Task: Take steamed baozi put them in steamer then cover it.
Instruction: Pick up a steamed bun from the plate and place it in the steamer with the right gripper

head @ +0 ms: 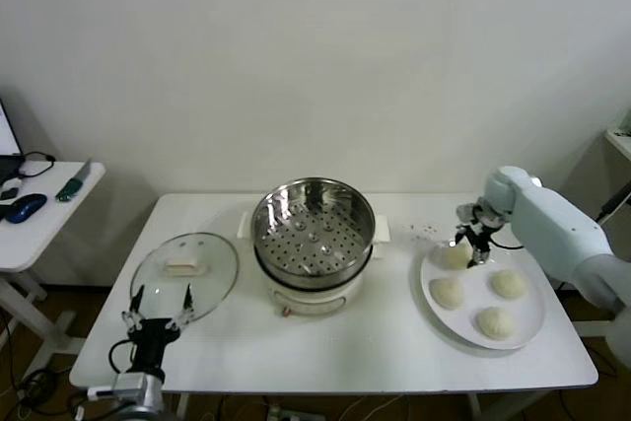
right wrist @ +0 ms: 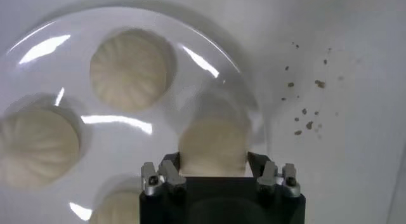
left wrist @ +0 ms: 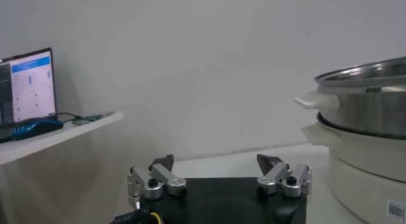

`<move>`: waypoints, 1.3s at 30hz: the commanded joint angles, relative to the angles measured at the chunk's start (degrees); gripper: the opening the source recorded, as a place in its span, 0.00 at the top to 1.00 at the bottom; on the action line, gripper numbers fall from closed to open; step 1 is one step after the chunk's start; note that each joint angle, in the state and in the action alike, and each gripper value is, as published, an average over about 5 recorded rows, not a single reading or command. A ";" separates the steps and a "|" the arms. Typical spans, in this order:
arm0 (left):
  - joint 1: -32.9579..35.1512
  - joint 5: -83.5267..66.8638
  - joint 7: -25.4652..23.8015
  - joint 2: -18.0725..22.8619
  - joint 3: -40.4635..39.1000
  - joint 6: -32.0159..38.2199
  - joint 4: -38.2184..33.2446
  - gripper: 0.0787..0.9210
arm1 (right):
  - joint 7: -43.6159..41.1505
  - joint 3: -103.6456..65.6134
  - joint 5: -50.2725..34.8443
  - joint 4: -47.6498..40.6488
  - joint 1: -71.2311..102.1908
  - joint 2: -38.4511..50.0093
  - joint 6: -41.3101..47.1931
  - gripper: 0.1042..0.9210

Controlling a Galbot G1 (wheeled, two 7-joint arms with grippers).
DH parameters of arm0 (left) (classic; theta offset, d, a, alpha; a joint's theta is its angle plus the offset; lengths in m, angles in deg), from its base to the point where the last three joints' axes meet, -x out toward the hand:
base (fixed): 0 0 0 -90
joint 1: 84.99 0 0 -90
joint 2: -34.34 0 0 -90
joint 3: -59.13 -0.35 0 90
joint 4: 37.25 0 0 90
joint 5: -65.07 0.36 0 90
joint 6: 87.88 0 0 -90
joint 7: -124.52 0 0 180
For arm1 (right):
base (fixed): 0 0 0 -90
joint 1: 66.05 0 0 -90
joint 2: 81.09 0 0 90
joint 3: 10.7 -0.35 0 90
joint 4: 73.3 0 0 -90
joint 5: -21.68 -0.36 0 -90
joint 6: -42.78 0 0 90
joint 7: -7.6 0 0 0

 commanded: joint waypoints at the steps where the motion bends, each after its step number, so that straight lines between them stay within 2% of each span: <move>1: 0.17 -0.03 0.00 -0.17 0.04 -0.01 -0.13 0.12 | -1.00 11.01 -2.76 7.39 -11.95 1.06 -6.34 0.28; 12: 1.25 0.12 -0.41 -0.32 -0.17 -0.46 -0.63 0.12 | -0.39 24.69 -6.49 9.94 -31.25 -9.33 -20.16 0.26; 21: 1.24 0.36 -0.37 -0.22 -0.47 -0.53 -0.48 0.12 | 2.33 24.14 -2.65 12.40 -32.48 -20.29 -26.80 0.26; 29: 2.08 -0.15 -0.41 -0.69 -0.49 -0.50 -0.83 0.12 | 3.17 25.10 -3.75 8.62 -28.28 -28.55 -28.06 0.25; 32: 2.60 -0.71 -0.51 -1.21 -0.38 -0.47 -1.24 0.12 | 3.67 24.86 -1.86 8.46 -25.90 -30.21 -28.55 0.25; 39: 3.32 -1.31 -0.52 -2.01 -0.28 -0.44 -2.06 0.12 | 5.73 22.46 8.83 7.69 -20.32 -32.41 -31.23 0.25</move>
